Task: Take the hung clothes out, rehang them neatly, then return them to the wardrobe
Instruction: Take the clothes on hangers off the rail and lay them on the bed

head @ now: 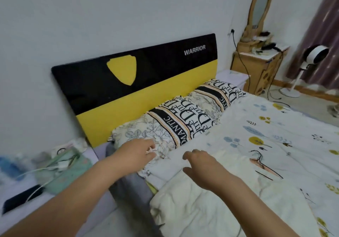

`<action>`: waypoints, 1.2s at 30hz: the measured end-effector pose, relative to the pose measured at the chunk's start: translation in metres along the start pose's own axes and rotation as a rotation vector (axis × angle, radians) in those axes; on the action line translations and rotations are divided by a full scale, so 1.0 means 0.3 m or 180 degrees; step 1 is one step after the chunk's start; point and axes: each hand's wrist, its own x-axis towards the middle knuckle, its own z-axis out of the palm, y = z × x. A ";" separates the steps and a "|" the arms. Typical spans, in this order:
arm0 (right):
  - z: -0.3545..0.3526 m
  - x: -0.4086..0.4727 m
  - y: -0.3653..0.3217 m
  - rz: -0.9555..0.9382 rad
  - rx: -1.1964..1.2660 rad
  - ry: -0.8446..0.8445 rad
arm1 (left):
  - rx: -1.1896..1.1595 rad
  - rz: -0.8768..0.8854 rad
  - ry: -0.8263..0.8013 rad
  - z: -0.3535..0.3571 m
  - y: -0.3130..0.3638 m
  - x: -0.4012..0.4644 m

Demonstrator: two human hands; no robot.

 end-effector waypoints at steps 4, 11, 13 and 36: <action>-0.013 0.021 -0.256 -0.0576 -0.0041 -0.0082 | 0.0024 -0.0404 -0.0076 -0.087 -0.177 -0.196; -0.065 0.077 -0.617 -0.1642 -0.0335 -0.0324 | -0.0154 -0.1394 0.0433 -0.174 -0.385 -0.538; -0.070 0.085 -0.710 -0.1940 -0.0411 -0.0396 | -0.0187 -0.1743 0.0541 -0.184 -0.420 -0.645; 0.133 -0.615 -1.697 -0.4754 -0.0502 -0.0863 | -0.0647 -0.4544 0.1421 -0.070 -0.336 -2.043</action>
